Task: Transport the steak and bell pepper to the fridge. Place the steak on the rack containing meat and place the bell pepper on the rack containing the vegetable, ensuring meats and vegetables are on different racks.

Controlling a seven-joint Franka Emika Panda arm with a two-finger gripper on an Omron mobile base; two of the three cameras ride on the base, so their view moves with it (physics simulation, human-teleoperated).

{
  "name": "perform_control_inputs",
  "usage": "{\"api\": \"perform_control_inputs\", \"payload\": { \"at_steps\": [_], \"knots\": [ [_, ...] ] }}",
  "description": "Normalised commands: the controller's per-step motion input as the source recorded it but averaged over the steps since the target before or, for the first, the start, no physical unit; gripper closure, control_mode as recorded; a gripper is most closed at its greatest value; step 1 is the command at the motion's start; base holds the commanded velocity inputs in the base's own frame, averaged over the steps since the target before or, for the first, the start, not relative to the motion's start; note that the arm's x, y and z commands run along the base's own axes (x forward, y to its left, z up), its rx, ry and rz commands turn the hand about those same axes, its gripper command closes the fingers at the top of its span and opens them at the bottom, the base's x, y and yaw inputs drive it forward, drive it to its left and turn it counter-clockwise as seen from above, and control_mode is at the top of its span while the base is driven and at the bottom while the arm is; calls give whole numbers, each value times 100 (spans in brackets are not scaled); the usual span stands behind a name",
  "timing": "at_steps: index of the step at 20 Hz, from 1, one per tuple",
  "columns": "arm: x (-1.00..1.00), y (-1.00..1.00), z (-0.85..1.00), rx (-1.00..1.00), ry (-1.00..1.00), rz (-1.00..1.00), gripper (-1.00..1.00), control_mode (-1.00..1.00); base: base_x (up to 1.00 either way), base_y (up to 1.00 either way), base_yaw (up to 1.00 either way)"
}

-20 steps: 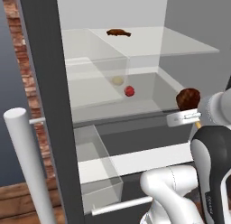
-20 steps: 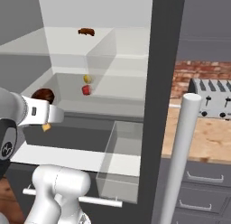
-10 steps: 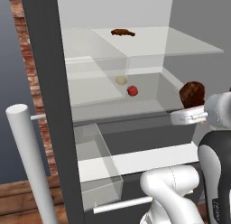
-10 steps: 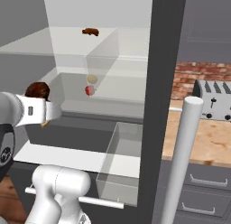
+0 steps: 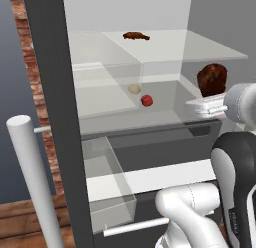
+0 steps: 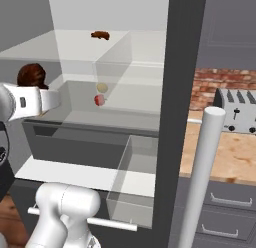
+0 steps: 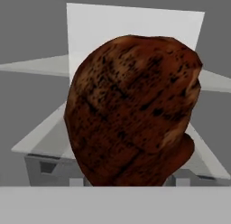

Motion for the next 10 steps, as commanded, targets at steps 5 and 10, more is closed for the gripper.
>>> {"api": "perform_control_inputs", "payload": {
  "at_steps": [5, 10],
  "knots": [
    [29, -1, 68, 5, 0, 0, 100, -100, 0, 0, 0],
    [35, -3, 48, 0, -2, 0, 100, -100, 0, 0, 0]
  ]
}}
